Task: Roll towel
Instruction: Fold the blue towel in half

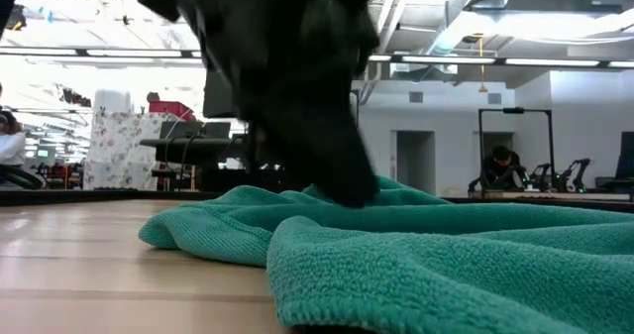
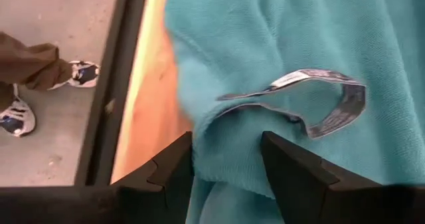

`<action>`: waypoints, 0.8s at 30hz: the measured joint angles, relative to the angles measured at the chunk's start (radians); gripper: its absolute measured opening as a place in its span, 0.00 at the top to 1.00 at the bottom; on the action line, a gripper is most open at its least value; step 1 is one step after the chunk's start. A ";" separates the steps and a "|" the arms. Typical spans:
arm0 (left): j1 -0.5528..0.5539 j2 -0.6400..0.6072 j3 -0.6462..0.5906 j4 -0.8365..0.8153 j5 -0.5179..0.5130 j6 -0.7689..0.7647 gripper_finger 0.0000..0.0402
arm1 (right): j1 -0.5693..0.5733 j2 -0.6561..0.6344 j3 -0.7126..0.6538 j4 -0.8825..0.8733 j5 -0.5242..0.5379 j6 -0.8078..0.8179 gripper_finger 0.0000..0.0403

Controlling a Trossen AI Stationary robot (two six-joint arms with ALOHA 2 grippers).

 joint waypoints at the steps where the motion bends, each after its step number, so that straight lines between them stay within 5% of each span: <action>1: 0.016 0.001 0.000 -0.023 -0.003 0.010 0.80 | -0.001 0.000 0.005 0.002 0.000 0.000 0.65; 8: 0.132 -0.008 0.002 -0.144 -0.010 0.130 0.80 | 0.002 0.000 0.014 0.097 -0.061 0.000 0.97; 24: 0.269 -0.008 0.002 -0.152 0.023 0.187 0.80 | -0.023 0.000 0.014 0.353 -0.100 0.042 0.98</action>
